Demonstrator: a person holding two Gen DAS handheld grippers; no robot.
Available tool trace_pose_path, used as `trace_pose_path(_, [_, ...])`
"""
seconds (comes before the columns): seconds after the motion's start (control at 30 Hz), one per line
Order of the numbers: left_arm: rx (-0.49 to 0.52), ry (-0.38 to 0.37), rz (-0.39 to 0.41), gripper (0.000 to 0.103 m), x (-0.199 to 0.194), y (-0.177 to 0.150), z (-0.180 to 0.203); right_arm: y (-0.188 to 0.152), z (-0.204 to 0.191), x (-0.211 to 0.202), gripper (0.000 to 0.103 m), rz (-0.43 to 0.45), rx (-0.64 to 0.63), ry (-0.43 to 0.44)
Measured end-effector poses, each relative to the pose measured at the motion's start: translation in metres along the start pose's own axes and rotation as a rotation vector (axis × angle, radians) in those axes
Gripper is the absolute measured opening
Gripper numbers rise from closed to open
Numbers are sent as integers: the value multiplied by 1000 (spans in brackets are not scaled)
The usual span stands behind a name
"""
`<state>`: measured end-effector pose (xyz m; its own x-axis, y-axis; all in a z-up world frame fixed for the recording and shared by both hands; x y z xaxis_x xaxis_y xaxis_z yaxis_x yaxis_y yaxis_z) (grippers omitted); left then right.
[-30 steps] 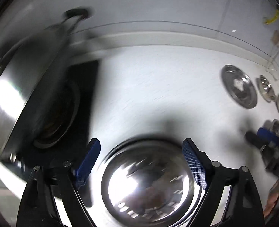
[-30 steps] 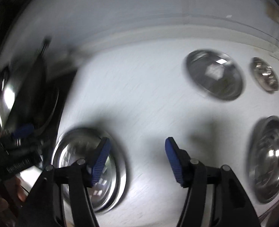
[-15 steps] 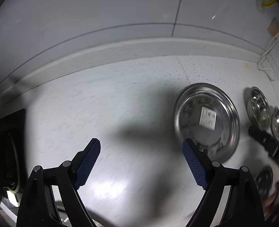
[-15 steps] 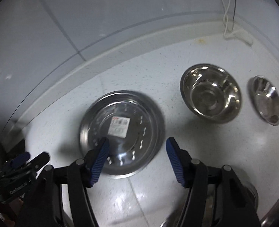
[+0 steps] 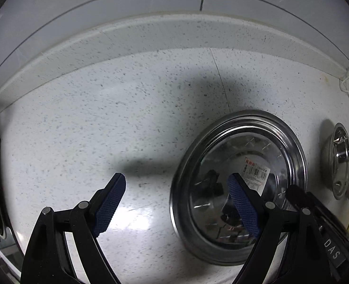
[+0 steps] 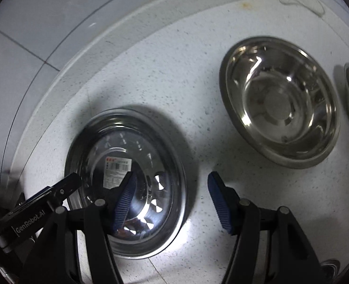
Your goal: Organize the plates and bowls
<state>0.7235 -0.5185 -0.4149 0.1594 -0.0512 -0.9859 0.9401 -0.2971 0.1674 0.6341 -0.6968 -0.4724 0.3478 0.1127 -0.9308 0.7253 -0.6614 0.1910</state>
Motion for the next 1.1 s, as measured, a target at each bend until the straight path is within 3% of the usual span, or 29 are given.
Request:
trace_pose_path(0.3, [-11, -19, -50, 82, 27, 9, 18, 4, -5, 5, 60, 0, -28, -26])
trace_pose_path(0.33, [-11, -26, -57, 70, 33, 8, 21, 3, -7, 5, 58, 1, -37, -26])
trace_pose_path(0.4, [20, 18, -22, 36, 32, 9, 22, 1, -11, 8, 24, -1, -61, -30])
trace_pose_path(0.43, [44, 40, -12, 24, 33, 8, 25, 0, -11, 9, 17, -2, -80, -70])
trace_pose_path(0.47, [52, 46, -13, 19, 33, 9, 24, -1, -12, 10, 14, 5, -95, -91])
trace_pose_path(0.6, [19, -7, -37, 15, 37, 8, 11, -4, -11, 10, 10, 4, -115, -86])
trace_pose_path(0.73, [55, 28, -24, 14, 34, 1, 4, -7, -18, 9, 10, 17, -154, -116])
trace_pose_path(1.1, [27, 49, -15, 13, 19, -26, -33, -34, -48, -13, 10, 36, -223, -106])
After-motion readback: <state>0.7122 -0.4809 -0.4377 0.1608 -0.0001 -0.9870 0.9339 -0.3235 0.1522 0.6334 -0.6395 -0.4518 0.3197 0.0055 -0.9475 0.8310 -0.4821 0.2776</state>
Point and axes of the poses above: each gripper's, at about its wrist camera, not at the fingertips, and x roughly the way its jaws point, z to its right, y to its top, the point moved 6 cm from there along x, roughly the way its jaws point, and after that the axes turned 2 degrees about y, right-handed, at the moved point
